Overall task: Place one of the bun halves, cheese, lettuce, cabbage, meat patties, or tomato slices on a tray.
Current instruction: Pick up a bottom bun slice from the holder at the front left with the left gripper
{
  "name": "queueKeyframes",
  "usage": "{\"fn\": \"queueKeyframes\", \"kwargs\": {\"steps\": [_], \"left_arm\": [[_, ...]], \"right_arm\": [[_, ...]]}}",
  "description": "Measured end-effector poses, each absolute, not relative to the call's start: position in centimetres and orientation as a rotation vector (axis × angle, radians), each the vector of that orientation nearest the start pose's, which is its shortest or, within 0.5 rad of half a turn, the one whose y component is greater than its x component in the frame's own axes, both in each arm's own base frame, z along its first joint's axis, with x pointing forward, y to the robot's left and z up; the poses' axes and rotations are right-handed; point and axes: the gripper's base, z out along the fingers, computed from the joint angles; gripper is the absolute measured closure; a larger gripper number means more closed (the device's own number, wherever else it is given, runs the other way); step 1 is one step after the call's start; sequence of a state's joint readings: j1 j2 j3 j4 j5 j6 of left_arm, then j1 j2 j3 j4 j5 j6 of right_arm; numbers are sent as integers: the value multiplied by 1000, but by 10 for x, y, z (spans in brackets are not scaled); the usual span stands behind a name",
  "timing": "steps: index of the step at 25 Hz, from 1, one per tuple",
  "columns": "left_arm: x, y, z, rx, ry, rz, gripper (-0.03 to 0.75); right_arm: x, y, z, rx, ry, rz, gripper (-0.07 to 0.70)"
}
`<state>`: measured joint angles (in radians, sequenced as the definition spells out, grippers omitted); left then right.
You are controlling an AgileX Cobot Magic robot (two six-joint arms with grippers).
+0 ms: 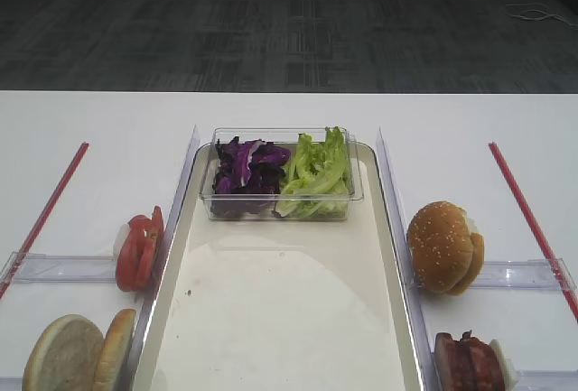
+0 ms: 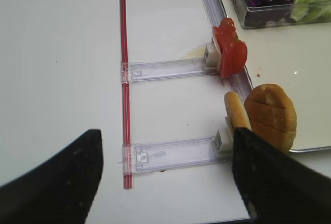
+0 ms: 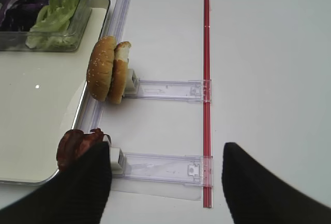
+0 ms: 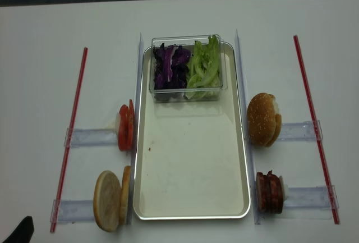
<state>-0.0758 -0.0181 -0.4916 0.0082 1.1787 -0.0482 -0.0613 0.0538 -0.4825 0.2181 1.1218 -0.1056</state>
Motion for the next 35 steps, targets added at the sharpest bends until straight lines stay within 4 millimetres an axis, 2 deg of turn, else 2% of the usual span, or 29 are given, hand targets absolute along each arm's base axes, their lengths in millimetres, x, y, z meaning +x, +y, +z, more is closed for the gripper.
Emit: {"fn": "queueKeyframes", "kwargs": {"steps": [35], "left_arm": [[-12, 2, 266, 29, 2153, -62, 190]], "right_arm": [[2, 18, 269, -57, 2159, 172, 162]]}}
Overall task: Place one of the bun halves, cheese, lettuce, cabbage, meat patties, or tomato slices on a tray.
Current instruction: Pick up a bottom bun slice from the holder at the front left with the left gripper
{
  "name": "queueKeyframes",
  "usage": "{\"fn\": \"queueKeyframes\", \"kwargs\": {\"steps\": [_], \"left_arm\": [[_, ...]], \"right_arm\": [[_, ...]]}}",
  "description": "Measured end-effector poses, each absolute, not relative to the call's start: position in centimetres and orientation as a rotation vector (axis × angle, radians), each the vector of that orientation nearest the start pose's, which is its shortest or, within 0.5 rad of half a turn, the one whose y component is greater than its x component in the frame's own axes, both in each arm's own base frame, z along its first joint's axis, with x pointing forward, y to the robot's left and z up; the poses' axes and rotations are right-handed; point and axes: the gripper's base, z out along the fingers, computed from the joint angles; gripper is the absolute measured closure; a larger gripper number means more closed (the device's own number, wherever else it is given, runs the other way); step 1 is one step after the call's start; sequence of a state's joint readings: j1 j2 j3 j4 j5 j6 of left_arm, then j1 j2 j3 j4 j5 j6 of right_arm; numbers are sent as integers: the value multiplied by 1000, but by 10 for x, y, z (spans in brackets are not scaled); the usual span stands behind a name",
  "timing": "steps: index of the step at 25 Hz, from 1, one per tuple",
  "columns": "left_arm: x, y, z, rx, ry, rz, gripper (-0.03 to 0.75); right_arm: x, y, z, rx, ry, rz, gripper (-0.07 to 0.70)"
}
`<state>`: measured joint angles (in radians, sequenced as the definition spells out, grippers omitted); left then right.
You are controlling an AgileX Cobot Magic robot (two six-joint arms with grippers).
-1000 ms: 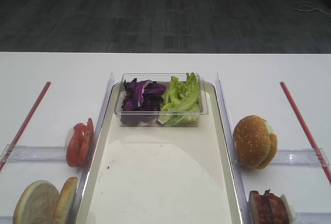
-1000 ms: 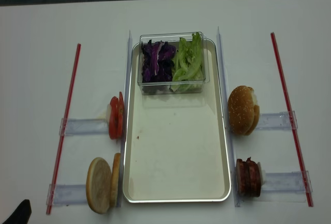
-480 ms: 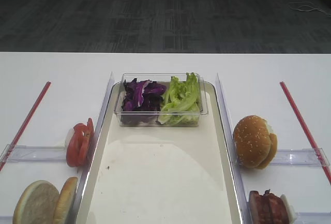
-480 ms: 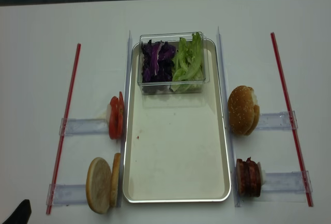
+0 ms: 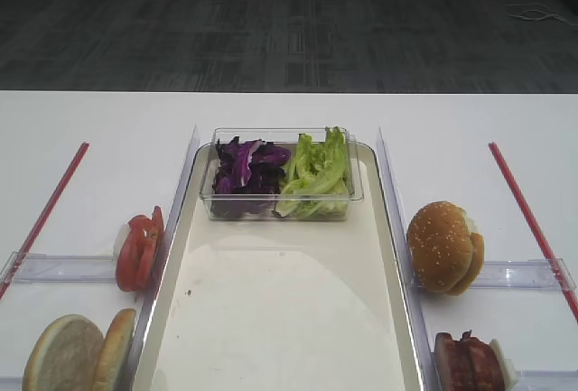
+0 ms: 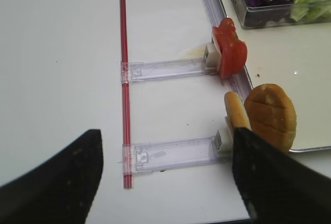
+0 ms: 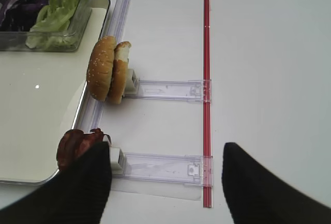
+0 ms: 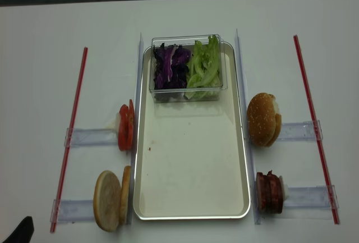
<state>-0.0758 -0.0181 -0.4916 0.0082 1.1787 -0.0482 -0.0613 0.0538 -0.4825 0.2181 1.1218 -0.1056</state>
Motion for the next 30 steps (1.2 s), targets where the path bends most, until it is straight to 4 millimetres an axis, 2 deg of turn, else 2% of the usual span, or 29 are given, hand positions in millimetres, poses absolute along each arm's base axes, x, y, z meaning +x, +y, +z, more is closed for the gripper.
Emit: {"fn": "queueKeyframes", "kwargs": {"steps": [20, 30], "left_arm": [[-12, 2, 265, 29, 2162, -61, 190], [-20, 2, 267, 7, 2217, -69, 190]], "right_arm": [[2, 18, 269, -57, 2159, 172, 162], [2, 18, 269, -57, 2159, 172, 162]]}}
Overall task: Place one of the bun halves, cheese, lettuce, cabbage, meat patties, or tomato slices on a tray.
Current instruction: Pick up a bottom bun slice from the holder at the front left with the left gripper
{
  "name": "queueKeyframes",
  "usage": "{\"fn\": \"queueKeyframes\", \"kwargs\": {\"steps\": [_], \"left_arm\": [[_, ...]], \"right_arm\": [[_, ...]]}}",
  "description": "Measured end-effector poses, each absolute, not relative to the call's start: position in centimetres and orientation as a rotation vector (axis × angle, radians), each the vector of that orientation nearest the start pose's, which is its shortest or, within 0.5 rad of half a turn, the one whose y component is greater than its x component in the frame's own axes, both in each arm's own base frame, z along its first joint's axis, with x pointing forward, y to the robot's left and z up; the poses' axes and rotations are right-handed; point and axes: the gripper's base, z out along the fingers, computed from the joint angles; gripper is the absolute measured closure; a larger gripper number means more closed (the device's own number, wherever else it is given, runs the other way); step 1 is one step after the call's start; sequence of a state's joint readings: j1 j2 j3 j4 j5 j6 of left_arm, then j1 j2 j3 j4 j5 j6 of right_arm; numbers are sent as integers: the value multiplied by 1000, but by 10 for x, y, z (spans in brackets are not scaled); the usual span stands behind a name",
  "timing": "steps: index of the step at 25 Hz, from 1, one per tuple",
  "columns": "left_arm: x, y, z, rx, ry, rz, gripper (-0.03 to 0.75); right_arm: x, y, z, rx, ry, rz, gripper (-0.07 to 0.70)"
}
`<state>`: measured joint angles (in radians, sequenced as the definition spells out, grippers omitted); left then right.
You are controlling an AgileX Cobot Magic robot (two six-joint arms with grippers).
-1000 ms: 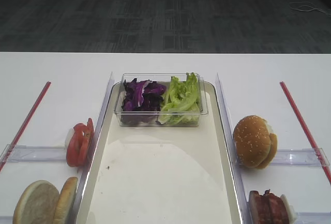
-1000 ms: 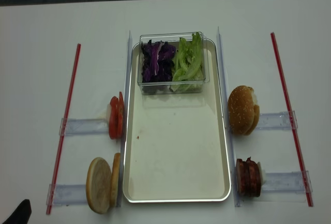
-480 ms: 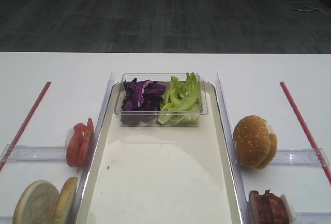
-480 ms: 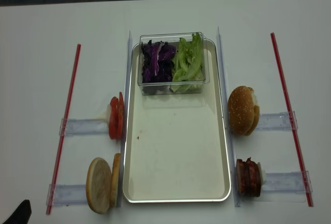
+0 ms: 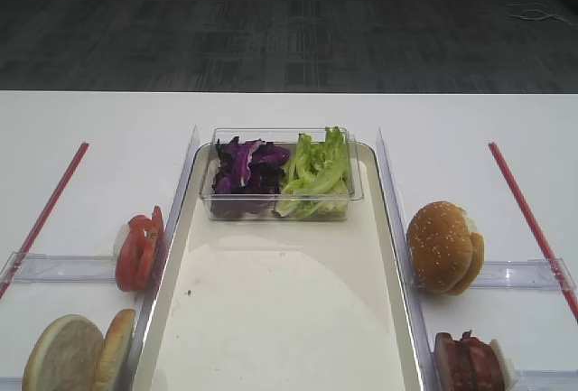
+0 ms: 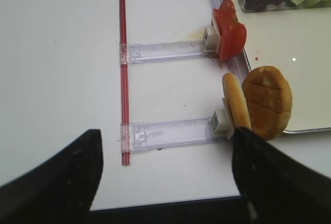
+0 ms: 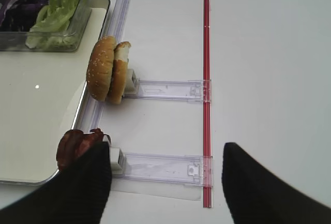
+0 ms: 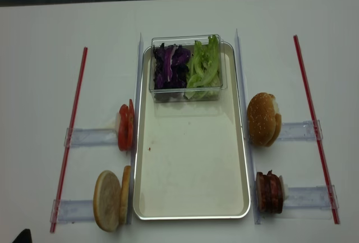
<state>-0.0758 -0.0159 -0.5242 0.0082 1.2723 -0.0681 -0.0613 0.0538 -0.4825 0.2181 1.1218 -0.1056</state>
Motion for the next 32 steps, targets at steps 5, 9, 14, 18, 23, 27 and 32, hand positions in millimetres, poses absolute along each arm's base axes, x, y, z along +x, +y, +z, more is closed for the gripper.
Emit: {"fn": "queueKeyframes", "kwargs": {"steps": [5, 9, 14, 18, 23, 27, 32], "left_arm": [[-19, 2, 269, 5, 2223, -70, 190], [-19, 2, 269, 4, 2226, -70, 190], [-17, 2, 272, 2, 2241, -70, 190], [-15, 2, 272, 2, 2252, -69, 190], [-15, 2, 272, 0, 2252, -71, 190], [-15, 2, 272, -5, 2253, -73, 190], [-14, 2, 272, -9, 2260, -74, 190]], "right_arm": [[2, 18, 269, -57, 2159, 172, 162], [2, 18, 269, -57, 2159, 172, 162], [2, 18, 269, -57, 2159, 172, 162], [2, 18, 269, -57, 2159, 172, 162], [2, 18, 269, -57, 2159, 172, 162], [2, 18, 269, -57, 2159, 172, 162], [2, 18, 269, -57, 2159, 172, 162]]}}
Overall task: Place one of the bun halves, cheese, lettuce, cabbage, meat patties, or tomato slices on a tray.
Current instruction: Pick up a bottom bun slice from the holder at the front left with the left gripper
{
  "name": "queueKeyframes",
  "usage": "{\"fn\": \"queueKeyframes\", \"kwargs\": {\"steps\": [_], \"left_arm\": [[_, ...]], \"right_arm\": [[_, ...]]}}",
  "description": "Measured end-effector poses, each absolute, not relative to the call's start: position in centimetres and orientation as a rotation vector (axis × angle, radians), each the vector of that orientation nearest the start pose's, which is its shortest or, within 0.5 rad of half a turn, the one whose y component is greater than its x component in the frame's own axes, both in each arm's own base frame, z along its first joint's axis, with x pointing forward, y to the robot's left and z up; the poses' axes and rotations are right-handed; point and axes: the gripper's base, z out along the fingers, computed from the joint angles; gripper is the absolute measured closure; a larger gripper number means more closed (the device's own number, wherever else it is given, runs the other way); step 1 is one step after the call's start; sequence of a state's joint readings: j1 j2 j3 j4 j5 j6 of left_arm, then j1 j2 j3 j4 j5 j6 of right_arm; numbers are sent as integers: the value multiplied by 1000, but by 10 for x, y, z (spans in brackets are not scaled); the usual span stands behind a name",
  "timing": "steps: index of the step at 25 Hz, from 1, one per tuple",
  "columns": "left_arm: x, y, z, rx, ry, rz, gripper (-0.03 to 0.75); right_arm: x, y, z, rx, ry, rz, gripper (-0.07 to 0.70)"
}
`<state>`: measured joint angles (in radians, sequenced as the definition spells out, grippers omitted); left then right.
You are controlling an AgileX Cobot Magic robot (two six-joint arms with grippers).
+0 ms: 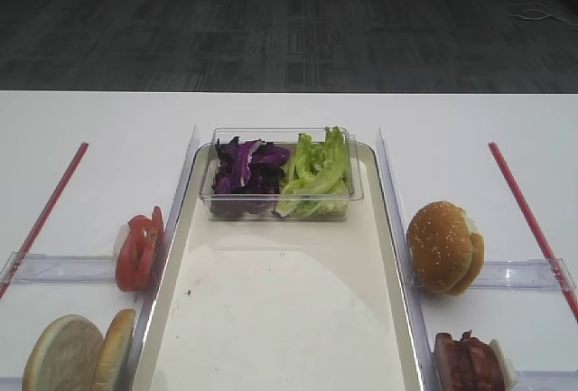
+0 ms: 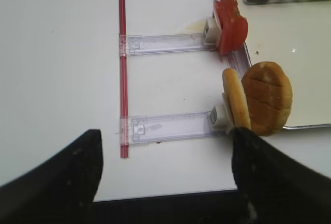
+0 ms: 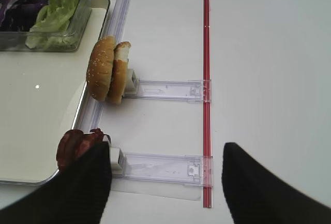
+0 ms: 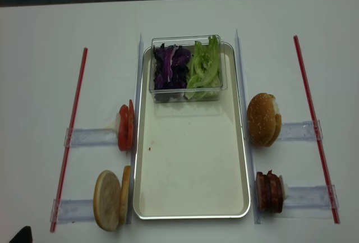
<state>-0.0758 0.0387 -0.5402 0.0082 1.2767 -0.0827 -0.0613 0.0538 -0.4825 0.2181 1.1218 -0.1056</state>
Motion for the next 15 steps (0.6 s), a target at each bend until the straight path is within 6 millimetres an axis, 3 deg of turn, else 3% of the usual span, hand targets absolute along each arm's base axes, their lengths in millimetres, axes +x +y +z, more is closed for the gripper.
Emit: {"fn": "queueKeyframes", "kwargs": {"steps": [15], "left_arm": [[9, -2, 273, -45, 2416, -99, 190]], "right_arm": [[2, 18, 269, -57, 2159, 172, 162]]}}
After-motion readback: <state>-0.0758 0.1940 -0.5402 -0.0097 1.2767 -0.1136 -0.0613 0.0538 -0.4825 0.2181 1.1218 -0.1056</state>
